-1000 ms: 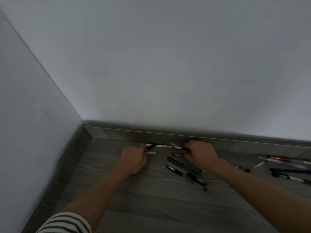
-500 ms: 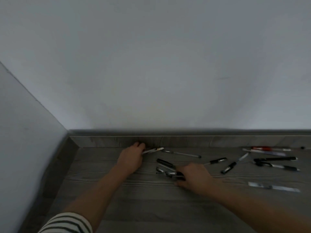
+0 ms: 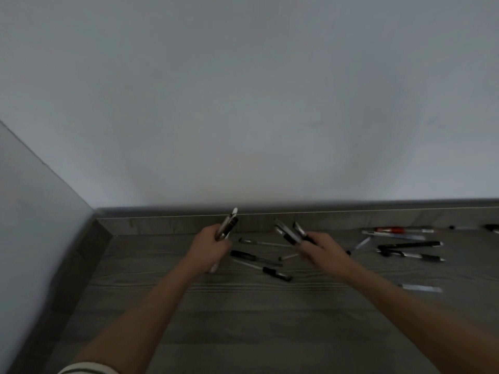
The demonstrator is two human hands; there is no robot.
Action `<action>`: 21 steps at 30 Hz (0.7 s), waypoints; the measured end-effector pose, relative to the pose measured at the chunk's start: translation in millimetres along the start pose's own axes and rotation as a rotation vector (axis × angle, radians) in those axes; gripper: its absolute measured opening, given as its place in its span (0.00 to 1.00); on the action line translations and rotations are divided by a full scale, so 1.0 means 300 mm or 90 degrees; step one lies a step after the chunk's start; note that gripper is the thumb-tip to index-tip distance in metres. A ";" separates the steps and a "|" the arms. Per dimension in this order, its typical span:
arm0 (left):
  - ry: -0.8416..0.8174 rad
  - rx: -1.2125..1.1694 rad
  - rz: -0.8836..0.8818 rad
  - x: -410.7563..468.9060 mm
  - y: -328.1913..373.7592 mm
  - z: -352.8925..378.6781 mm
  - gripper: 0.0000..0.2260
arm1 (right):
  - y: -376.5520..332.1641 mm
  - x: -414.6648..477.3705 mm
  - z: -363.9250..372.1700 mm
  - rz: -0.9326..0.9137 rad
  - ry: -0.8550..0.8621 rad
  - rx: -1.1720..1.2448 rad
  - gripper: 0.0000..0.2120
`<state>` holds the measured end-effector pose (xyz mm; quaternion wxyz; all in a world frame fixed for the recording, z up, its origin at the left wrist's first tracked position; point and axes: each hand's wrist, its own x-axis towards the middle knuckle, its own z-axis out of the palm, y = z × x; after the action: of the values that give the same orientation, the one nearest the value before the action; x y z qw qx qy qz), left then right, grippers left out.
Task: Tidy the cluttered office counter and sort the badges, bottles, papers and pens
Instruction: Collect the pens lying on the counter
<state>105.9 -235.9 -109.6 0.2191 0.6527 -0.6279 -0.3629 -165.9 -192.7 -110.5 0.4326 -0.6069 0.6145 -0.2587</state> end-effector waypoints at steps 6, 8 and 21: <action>-0.033 -0.143 0.025 -0.034 0.280 0.211 0.20 | 0.070 -0.117 -0.231 0.061 0.059 0.396 0.14; -0.045 -0.174 0.020 -0.046 0.375 0.293 0.22 | 0.100 -0.169 -0.328 0.059 0.098 0.385 0.16; -0.140 -0.210 0.120 -0.140 1.036 0.953 0.20 | 0.458 -0.508 -1.162 0.043 0.483 0.126 0.23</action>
<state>-311.4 -182.0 -54.0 0.2860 0.5030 -0.6384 -0.5076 -549.4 -99.3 -21.8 0.2396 -0.4028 0.7227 -0.5080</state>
